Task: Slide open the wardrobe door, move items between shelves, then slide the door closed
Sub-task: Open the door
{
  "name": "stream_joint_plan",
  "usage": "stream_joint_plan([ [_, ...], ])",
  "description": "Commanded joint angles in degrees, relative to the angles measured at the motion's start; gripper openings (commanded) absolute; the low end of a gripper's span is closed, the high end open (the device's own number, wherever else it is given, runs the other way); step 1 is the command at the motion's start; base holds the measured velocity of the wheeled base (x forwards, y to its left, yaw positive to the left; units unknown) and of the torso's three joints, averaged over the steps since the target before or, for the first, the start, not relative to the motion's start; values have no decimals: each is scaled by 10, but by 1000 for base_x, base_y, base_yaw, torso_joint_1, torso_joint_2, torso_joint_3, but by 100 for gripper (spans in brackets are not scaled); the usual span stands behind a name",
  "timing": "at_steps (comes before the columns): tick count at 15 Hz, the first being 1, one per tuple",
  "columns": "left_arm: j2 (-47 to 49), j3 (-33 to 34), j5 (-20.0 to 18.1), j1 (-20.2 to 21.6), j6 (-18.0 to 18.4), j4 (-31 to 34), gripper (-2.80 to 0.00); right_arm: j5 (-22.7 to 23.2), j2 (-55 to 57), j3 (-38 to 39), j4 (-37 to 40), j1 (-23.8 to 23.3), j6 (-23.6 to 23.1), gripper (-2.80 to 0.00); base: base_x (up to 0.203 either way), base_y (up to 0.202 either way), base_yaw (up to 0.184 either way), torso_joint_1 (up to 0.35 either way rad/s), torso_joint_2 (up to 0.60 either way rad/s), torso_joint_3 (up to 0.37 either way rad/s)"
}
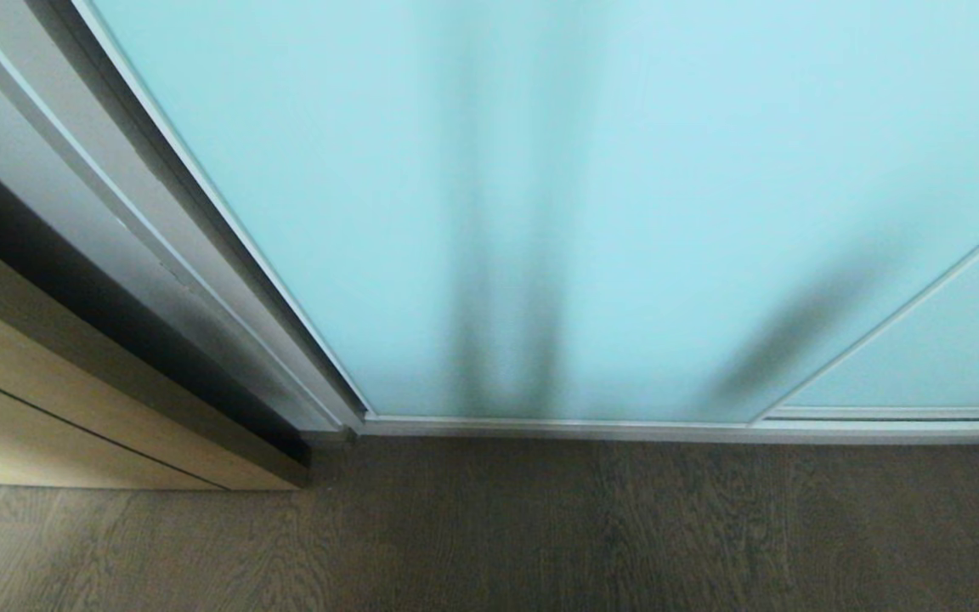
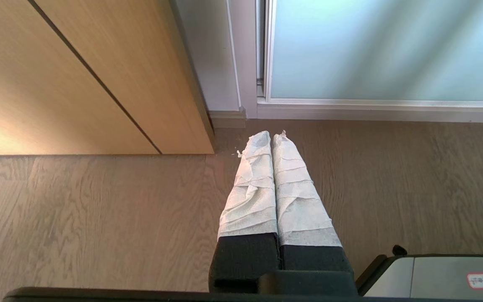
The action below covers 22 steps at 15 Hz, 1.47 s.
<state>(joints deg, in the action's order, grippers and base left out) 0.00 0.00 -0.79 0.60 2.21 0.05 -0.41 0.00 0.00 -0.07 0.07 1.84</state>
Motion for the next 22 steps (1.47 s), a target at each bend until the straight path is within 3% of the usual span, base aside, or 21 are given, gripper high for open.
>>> stream_joint_plan([
  [1, 1, 0, 0, 0, 0, 0, -280, 0, 0, 0, 0, 0, 0, -280, 0, 0, 0, 0, 0, 0],
  [22, 1, 0, 0, 0, 0, 0, -280, 0, 0, 0, 0, 0, 0, -280, 0, 0, 0, 0, 0, 0],
])
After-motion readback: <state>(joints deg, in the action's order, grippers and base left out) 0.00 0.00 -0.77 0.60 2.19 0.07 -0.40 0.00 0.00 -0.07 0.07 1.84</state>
